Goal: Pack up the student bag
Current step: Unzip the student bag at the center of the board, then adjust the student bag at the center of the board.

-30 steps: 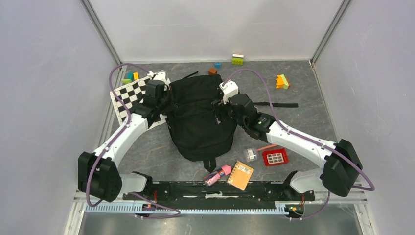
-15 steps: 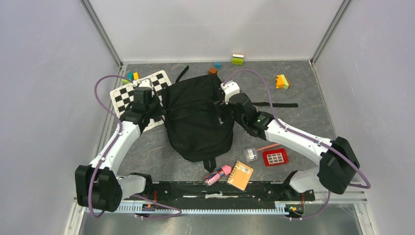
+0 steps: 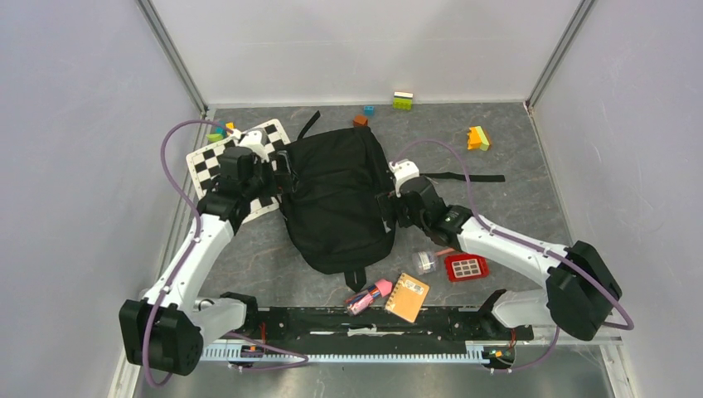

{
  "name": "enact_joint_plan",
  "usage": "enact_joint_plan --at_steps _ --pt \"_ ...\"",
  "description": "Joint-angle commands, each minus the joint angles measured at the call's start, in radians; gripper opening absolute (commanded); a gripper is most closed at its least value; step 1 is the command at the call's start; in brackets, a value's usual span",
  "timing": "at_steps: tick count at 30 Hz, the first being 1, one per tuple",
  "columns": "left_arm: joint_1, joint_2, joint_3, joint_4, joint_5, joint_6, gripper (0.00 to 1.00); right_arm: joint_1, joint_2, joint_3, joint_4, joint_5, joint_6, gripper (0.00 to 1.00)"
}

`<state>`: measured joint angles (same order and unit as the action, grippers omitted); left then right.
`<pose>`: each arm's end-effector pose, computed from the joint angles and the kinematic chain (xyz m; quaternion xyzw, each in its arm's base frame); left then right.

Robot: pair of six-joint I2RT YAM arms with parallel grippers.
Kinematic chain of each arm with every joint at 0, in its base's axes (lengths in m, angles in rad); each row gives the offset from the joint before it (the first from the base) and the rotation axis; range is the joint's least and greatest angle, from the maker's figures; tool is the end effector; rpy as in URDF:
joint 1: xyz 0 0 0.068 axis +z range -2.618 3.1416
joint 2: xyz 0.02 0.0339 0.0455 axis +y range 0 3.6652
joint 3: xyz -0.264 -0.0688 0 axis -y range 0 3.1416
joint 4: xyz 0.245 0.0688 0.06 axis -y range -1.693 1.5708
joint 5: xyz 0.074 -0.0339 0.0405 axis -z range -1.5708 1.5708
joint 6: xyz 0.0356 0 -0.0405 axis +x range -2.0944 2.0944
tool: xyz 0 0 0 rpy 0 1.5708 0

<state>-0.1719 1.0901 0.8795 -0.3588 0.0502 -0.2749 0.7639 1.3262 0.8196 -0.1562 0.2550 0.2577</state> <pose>0.2384 -0.0432 0.2960 -0.0331 0.8764 -0.1278 0.4631 0.2119 0.1906 0.2365 -0.1692 0.8770 0.1130 0.4353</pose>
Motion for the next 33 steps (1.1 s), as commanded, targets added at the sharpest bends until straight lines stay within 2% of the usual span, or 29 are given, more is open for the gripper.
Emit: enact_joint_plan --at_steps 1,5,11,15,17,19,22,25,31,33 --pt "-0.073 0.013 0.023 0.074 0.132 0.123 1.00 0.002 -0.060 -0.087 0.021 -0.033 0.067 0.95" --pt "-0.148 0.082 0.051 0.096 0.052 0.166 1.00 0.002 -0.078 -0.157 0.057 -0.089 0.100 0.91" --pt "-0.197 0.175 0.108 0.131 0.082 0.210 1.00 0.002 -0.109 -0.247 0.129 -0.147 0.155 0.81" --pt "-0.235 0.261 0.158 0.111 0.088 0.254 1.00 0.002 -0.113 -0.260 0.142 -0.150 0.162 0.66" --pt "-0.246 0.297 0.171 0.106 0.042 0.262 1.00 0.003 -0.112 -0.258 0.148 -0.153 0.160 0.60" --pt "-0.257 0.322 0.175 0.097 0.030 0.273 0.97 0.003 -0.109 -0.260 0.148 -0.156 0.158 0.48" --pt "-0.285 0.338 0.173 0.075 -0.006 0.312 0.83 0.002 -0.103 -0.258 0.205 -0.153 0.152 0.23" --pt "-0.311 0.327 0.164 0.055 -0.047 0.327 0.60 0.001 -0.079 -0.218 0.214 -0.104 0.111 0.01" --pt "-0.349 0.254 0.129 0.035 -0.087 0.324 0.20 -0.044 0.030 -0.056 0.177 -0.040 -0.001 0.00" --pt "-0.360 0.225 0.121 0.038 -0.077 0.319 0.11 -0.073 0.078 0.005 0.168 -0.036 -0.038 0.00"
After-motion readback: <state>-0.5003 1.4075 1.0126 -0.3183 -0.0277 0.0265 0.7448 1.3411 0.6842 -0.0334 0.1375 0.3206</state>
